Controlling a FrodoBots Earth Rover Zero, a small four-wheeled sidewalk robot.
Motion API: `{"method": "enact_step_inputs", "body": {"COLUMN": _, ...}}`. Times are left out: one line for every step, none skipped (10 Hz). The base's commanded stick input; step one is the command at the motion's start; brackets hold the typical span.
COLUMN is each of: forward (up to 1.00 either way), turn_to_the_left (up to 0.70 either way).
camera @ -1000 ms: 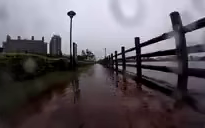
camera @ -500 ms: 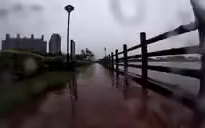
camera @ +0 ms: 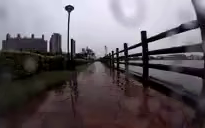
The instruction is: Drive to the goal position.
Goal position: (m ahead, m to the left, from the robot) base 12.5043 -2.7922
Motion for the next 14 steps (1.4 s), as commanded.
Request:
{"method": "enact_step_inputs", "body": {"forward": 1.00, "turn_to_the_left": 0.19}}
{"method": "enact_step_inputs", "body": {"forward": 1.00, "turn_to_the_left": 0.00}}
{"method": "enact_step_inputs", "body": {"forward": 1.00, "turn_to_the_left": 0.00}}
{"method": "enact_step_inputs", "body": {"forward": 1.00, "turn_to_the_left": 0.00}}
{"method": "enact_step_inputs", "body": {"forward": 1.00, "turn_to_the_left": 0.00}}
{"method": "enact_step_inputs", "body": {"forward": 1.00, "turn_to_the_left": 0.00}}
{"method": "enact_step_inputs", "body": {"forward": 1.00, "turn_to_the_left": 0.00}}
{"method": "enact_step_inputs", "body": {"forward": 1.00, "turn_to_the_left": 0.00}}
{"method": "enact_step_inputs", "body": {"forward": 1.00, "turn_to_the_left": 0.00}}
{"method": "enact_step_inputs", "body": {"forward": 1.00, "turn_to_the_left": 0.00}}
{"method": "enact_step_inputs", "body": {"forward": 1.00, "turn_to_the_left": 0.00}}
{"method": "enact_step_inputs", "body": {"forward": 1.00, "turn_to_the_left": 0.00}}
{"method": "enact_step_inputs", "body": {"forward": 1.00, "turn_to_the_left": 0.00}}
{"method": "enact_step_inputs", "body": {"forward": 1.00, "turn_to_the_left": 0.00}}
